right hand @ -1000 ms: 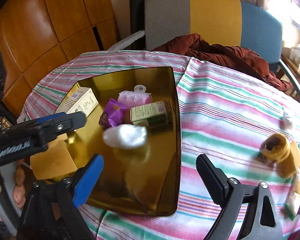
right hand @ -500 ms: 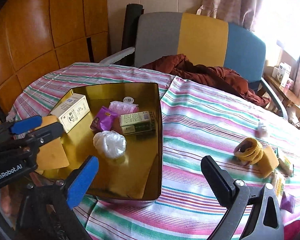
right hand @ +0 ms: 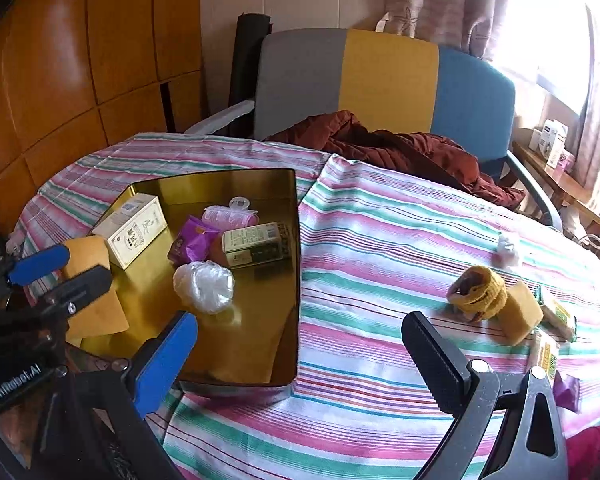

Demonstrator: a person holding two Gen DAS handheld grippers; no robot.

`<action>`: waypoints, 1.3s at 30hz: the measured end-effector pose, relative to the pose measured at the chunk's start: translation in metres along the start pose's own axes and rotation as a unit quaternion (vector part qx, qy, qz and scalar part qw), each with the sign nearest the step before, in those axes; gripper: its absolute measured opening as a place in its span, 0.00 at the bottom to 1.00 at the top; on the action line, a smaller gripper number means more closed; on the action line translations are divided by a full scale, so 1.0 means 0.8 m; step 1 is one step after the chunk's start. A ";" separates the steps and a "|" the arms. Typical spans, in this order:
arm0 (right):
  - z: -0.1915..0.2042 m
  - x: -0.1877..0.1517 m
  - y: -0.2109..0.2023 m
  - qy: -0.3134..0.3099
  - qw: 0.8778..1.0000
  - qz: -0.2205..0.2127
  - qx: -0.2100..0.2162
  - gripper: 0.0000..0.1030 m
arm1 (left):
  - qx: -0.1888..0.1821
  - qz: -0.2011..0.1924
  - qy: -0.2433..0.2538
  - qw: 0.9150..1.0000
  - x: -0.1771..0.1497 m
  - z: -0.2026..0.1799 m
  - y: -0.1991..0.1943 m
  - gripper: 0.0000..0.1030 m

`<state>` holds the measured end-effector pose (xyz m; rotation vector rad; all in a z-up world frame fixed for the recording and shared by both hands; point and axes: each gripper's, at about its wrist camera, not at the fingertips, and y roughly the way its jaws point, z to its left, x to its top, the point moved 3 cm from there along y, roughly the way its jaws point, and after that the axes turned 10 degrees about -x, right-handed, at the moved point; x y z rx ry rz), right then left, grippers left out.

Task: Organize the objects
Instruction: 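Move both tools from the gold tray back toward the remaining items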

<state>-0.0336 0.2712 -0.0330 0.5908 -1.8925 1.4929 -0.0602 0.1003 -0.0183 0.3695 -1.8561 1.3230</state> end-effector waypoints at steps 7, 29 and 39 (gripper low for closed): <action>-0.012 -0.001 -0.002 0.006 1.000 0.000 -0.009 1.00 | 0.004 0.016 0.015 1.000 -0.006 -0.010 0.007 0.61; -0.186 0.010 0.009 0.065 0.990 0.013 -0.128 1.00 | 0.007 0.025 0.080 0.996 -0.003 -0.056 0.010 0.62; -0.299 0.003 0.031 0.104 0.973 0.028 -0.204 1.00 | -0.004 0.036 0.114 0.993 0.002 -0.086 0.020 0.62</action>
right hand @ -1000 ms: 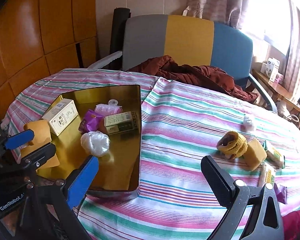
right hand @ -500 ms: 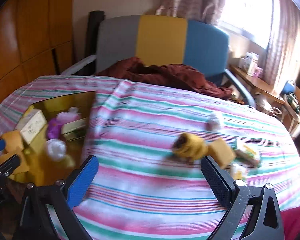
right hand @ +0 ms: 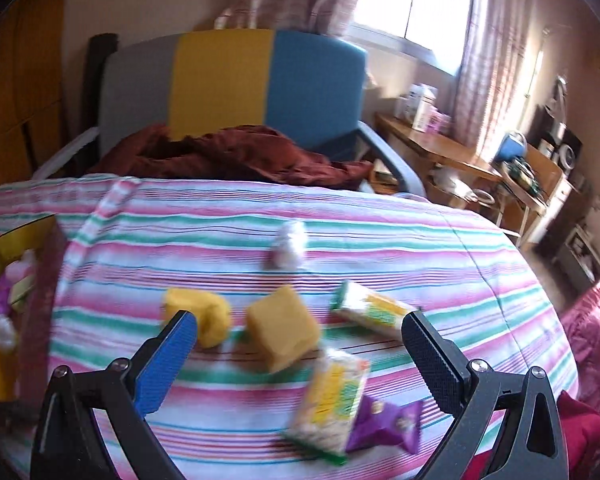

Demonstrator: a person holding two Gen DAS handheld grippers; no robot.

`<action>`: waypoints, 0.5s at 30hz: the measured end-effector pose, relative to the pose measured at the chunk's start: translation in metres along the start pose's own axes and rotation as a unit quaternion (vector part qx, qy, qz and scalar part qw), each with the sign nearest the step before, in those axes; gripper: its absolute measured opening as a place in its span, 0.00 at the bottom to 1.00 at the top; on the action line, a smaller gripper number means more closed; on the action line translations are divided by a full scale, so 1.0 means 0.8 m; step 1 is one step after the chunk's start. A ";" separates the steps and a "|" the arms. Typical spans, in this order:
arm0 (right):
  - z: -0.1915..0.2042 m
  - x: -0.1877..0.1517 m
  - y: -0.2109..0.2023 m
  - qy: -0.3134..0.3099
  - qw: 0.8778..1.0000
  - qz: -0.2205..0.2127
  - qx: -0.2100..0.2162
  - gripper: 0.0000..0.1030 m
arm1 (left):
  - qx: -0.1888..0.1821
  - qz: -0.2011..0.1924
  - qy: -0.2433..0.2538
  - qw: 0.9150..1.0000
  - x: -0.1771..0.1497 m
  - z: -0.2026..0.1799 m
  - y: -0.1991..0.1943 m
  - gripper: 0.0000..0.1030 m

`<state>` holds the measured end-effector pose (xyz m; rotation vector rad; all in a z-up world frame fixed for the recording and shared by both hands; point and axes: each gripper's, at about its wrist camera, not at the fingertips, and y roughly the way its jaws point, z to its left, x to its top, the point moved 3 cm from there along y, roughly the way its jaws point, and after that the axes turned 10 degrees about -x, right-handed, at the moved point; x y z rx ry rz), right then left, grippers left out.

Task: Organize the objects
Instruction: 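Move both tools from the gold tray back toward the remaining items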

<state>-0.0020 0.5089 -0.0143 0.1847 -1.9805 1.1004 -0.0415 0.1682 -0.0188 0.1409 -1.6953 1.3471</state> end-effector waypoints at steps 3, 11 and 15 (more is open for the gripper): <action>-0.025 -0.005 0.017 0.043 0.999 0.025 0.001 1.00 | -0.021 -0.003 0.008 1.000 0.012 -0.011 0.002 0.62; -0.079 -0.017 0.035 0.169 0.983 0.066 0.015 1.00 | -0.100 0.015 0.029 0.994 0.048 -0.069 0.030 0.62; -0.100 -0.026 0.048 0.217 0.972 0.091 0.018 1.00 | -0.137 0.035 0.035 0.989 0.061 -0.101 0.050 0.62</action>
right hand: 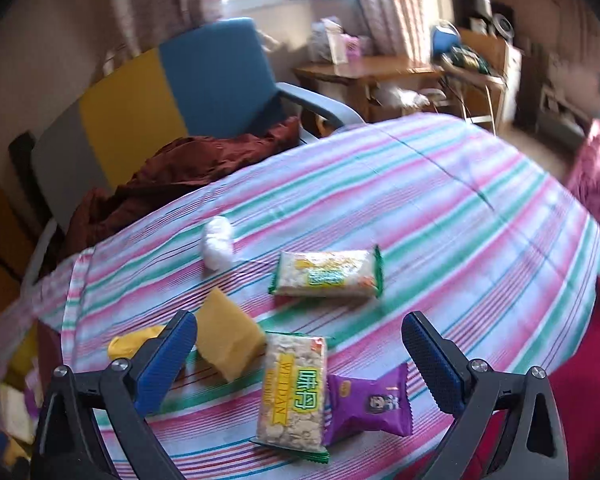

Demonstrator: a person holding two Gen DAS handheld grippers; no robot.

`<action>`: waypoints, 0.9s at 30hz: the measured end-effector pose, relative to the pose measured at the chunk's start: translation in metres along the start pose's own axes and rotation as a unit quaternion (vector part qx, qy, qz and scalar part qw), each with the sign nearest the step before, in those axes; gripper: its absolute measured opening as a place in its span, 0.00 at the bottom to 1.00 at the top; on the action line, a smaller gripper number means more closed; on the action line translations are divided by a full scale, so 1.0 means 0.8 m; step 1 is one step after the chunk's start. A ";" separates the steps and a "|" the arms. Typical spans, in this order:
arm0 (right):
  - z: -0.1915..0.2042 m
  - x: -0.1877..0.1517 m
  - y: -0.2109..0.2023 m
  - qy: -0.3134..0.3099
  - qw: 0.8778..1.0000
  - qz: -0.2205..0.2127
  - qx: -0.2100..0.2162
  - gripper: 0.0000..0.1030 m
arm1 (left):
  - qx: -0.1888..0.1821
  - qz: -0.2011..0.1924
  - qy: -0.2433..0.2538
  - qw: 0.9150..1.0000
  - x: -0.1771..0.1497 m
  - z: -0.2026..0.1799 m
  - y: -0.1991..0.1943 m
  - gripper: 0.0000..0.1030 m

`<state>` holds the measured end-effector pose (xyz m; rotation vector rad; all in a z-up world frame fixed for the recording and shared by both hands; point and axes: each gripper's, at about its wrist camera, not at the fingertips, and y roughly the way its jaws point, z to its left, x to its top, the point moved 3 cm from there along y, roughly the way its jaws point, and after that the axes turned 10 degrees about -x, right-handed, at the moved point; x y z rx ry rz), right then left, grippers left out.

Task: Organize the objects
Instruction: 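Move both tools from the gold tray back toward the remaining items, then grasp the yellow knit hat with the left tool while the right tool grasps another plastic bag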

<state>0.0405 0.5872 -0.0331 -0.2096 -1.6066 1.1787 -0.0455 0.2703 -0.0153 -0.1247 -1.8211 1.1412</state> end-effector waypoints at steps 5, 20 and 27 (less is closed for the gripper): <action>-0.012 0.000 0.004 0.029 0.999 0.014 0.006 1.00 | -0.027 0.024 0.007 0.999 0.021 -0.026 0.041 0.62; -0.056 0.006 0.013 0.129 0.990 0.036 0.050 1.00 | -0.103 0.064 -0.064 0.991 0.079 -0.050 0.168 0.78; -0.047 0.002 0.021 0.118 0.990 0.049 0.052 1.00 | -0.114 0.073 -0.079 0.988 0.101 -0.054 0.215 0.79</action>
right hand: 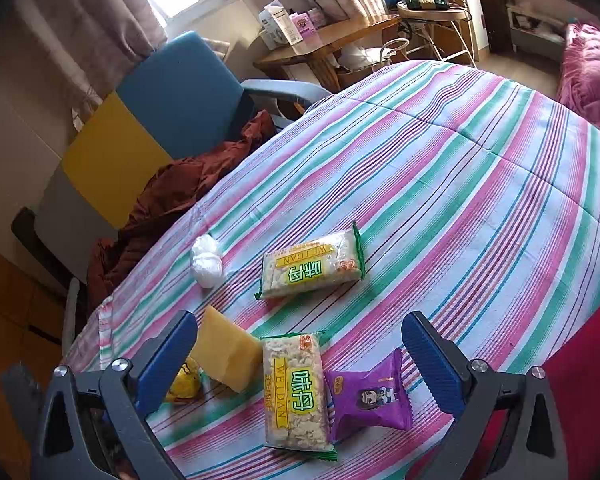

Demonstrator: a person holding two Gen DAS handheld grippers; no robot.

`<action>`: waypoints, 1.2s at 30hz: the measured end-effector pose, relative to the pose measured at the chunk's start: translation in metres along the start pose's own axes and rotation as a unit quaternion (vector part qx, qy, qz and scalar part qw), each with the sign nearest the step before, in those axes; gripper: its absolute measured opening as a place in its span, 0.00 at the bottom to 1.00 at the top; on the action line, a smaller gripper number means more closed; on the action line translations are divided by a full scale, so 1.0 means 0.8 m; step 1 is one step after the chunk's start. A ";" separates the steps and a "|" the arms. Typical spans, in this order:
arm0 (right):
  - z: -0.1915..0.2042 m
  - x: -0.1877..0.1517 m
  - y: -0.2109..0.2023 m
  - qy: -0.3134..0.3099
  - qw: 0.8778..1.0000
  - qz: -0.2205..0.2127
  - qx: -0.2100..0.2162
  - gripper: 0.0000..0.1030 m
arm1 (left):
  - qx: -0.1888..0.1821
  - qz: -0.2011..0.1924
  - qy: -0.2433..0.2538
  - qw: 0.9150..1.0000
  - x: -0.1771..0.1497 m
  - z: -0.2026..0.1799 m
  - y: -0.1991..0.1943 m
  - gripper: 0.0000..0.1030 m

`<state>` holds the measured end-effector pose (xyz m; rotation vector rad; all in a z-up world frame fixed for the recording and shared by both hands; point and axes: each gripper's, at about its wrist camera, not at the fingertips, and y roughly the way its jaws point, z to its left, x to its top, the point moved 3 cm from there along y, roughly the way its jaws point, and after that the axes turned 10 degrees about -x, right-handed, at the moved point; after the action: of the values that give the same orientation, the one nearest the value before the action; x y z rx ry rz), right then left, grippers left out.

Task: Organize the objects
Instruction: 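Grasp the yellow knit hat with the left tool while the right tool grasps another plastic bag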

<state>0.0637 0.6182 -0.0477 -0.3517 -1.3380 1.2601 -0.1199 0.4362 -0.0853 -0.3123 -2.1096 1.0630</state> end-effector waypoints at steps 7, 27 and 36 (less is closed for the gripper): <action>0.006 -0.003 0.006 -0.015 1.000 0.013 0.004 1.00 | -0.003 0.019 0.018 1.000 -0.011 0.005 0.024 0.43; 0.126 -0.026 0.027 -0.239 0.970 0.032 0.012 0.89 | 0.007 -0.004 0.051 0.999 -0.101 0.013 -0.055 0.39; 0.194 0.030 0.117 -0.272 0.961 0.047 -0.013 0.67 | -0.025 -0.005 0.029 0.999 -0.101 0.028 -0.052 0.39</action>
<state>-0.1176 0.6031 -0.0654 -0.0848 -1.8196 1.4833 -0.0749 0.3557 -0.1025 -0.3523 -2.0857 0.9854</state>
